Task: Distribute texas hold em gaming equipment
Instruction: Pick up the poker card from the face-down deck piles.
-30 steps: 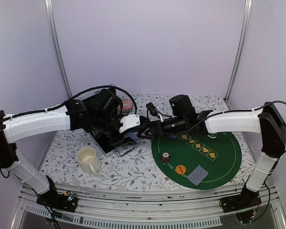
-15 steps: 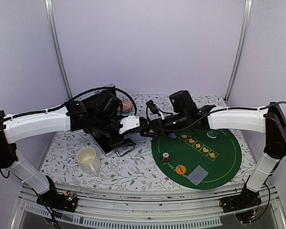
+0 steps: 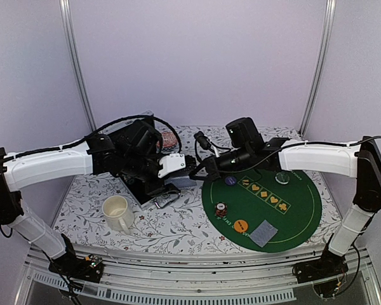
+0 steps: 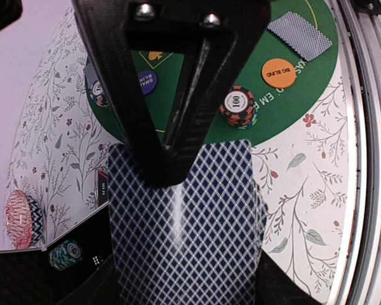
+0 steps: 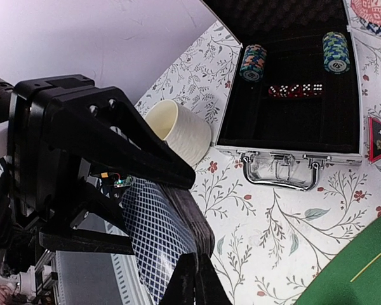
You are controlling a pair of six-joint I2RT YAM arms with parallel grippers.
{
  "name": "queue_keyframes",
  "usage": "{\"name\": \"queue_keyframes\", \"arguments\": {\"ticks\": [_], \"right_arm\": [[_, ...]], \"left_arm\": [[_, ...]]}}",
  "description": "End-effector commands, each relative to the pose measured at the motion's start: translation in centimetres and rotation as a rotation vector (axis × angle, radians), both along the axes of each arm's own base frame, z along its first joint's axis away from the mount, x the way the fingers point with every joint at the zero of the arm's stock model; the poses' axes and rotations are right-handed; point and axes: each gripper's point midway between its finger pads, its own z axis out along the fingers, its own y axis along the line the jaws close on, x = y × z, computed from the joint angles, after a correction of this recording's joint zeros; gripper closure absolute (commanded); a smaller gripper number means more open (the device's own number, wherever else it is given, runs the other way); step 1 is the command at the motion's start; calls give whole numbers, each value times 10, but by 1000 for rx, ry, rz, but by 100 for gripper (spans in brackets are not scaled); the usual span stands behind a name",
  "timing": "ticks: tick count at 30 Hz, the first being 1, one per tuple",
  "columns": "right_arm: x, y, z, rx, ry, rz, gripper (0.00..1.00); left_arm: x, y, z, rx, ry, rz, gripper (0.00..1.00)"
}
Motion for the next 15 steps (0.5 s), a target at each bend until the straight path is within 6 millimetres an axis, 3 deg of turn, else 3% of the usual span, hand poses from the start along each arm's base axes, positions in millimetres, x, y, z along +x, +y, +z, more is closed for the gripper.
{"name": "queue_keyframes", "arguments": {"ticks": [1, 15], "right_arm": [[2, -8, 17, -15, -27, -26, 97], [-1, -32, 41, -71, -103, -64, 98]], "left_arm": [[-3, -3, 13, -43, -25, -11, 40], [-2, -3, 10, -32, -30, -12, 40]]}}
